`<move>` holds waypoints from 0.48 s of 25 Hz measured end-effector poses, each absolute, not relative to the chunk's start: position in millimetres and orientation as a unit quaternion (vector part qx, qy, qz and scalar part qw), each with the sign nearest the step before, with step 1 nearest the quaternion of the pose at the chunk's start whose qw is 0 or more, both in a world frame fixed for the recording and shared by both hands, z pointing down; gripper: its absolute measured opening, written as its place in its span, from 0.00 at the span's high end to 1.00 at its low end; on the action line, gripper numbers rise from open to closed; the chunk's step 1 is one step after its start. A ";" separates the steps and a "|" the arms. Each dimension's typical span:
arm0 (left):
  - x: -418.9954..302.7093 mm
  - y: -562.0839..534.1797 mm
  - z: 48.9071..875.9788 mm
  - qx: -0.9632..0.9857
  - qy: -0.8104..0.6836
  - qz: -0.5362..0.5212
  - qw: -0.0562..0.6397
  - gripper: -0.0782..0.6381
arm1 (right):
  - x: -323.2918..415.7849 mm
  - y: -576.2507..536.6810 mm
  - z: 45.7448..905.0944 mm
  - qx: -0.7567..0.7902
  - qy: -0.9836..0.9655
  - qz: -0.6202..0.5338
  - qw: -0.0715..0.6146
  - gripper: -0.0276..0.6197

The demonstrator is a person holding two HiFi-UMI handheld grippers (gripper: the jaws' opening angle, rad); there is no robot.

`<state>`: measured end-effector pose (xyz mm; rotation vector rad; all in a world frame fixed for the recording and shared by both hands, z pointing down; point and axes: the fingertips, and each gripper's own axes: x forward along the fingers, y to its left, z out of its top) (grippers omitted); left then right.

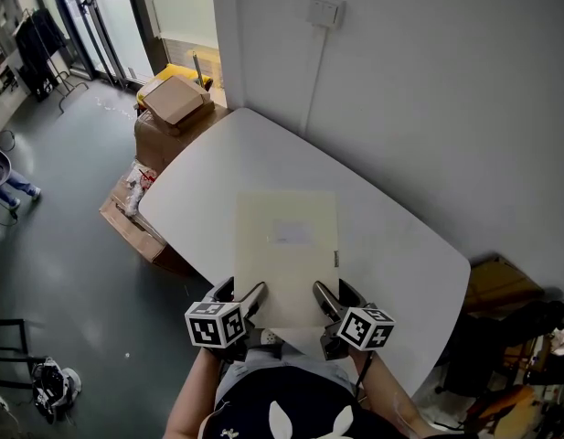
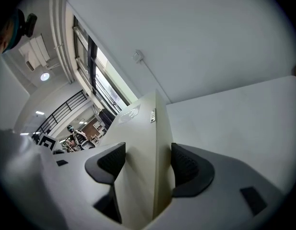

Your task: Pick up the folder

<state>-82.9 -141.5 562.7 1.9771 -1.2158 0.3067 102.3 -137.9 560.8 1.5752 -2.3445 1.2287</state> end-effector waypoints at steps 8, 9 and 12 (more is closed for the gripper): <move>-91.4 -147.5 531.8 0.789 -0.490 0.101 0.356 0.44 | 93.5 -144.1 530.1 0.511 -0.779 0.363 0.014 0.49; -92.4 -147.0 528.1 0.790 -0.492 0.099 0.352 0.44 | 92.7 -143.8 527.0 0.510 -0.781 0.361 0.013 0.49; -95.6 -145.3 520.2 0.793 -0.494 0.096 0.342 0.44 | 89.5 -142.0 519.8 0.507 -0.784 0.357 0.014 0.49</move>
